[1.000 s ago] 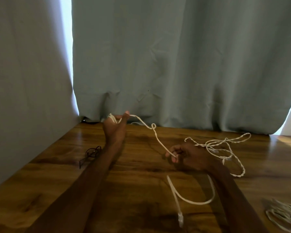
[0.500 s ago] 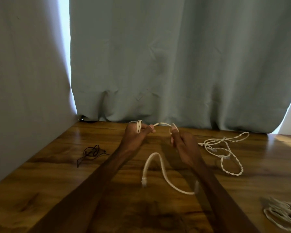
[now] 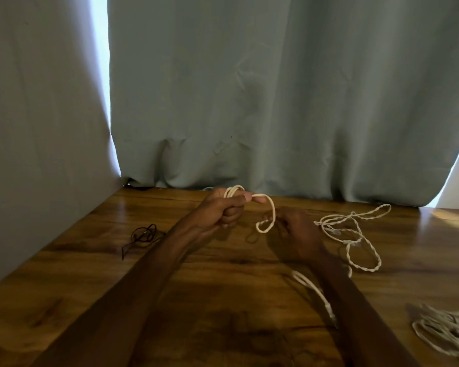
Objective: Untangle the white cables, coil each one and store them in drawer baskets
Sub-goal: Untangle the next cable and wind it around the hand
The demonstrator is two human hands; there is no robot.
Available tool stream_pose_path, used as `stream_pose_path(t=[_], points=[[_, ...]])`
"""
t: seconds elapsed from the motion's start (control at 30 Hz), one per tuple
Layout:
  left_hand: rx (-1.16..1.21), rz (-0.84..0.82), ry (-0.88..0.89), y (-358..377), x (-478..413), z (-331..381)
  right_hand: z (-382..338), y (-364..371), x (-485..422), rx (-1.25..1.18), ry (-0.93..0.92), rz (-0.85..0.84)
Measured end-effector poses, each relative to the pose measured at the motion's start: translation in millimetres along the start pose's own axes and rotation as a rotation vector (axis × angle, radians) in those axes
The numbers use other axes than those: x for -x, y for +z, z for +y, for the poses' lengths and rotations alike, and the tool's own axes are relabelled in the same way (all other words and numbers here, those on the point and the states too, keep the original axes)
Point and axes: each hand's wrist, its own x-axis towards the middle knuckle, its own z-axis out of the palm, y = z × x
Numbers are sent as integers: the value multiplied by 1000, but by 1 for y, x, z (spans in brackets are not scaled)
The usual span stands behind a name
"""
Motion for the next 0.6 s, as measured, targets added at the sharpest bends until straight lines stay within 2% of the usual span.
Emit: stream_pose_path(t=[0.1, 0.2, 0.33, 0.47, 0.6], points=[[141, 160, 38, -6, -5, -3, -17, 9, 5, -121, -148, -188], [215, 363, 42, -14, -8, -6, -35, 20, 4, -81, -220, -298], [38, 591, 12, -15, -7, -17, -62, 21, 7, -43, -292, -311], [-358, 757, 41, -12, -7, -22, -63, 13, 10, -176, -214, -175], [-573, 655, 68, -17, -6, -31, -59, 3, 5, -113, -149, 100]])
